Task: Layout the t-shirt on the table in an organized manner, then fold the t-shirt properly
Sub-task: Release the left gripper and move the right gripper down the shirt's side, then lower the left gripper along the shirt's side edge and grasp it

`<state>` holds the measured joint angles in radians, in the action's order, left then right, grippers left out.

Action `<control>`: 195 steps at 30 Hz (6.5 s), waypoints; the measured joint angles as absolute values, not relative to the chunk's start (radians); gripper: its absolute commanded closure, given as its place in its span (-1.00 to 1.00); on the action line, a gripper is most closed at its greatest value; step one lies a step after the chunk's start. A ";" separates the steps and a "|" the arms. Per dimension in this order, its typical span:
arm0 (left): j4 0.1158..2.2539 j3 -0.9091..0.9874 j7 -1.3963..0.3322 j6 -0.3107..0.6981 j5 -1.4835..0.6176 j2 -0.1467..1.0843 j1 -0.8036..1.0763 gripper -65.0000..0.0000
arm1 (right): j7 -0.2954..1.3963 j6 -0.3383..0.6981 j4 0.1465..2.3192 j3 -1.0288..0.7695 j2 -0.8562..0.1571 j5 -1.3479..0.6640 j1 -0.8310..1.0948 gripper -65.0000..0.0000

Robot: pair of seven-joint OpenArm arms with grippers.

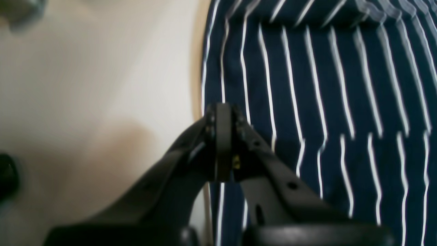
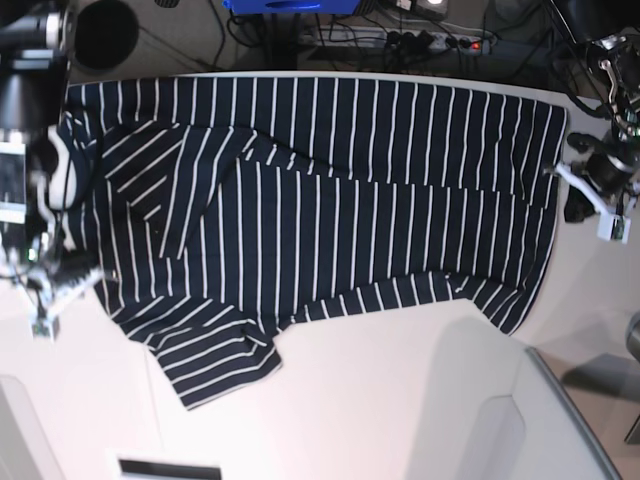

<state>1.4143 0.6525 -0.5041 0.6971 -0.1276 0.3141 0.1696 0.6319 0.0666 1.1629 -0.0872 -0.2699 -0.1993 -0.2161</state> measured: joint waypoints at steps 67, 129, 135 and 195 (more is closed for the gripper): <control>1.362 0.739 -0.491 0.697 -0.128 0.321 0.255 1.00 | 0.696 0.383 1.129 -0.200 -0.226 -0.216 -0.270 0.99; 1.037 0.741 -0.505 0.698 0.049 0.429 -0.149 0.84 | 1.059 0.295 1.629 -0.204 0.015 -0.216 -0.035 0.06; 0.813 0.743 -0.492 0.697 0.082 0.443 -0.294 0.08 | 1.059 0.296 1.629 -0.203 0.014 -0.217 -0.038 0.06; 0.522 0.394 -0.355 0.592 -0.031 0.485 -0.355 -0.46 | 1.059 0.299 1.629 -0.199 0.008 -0.220 -0.035 0.06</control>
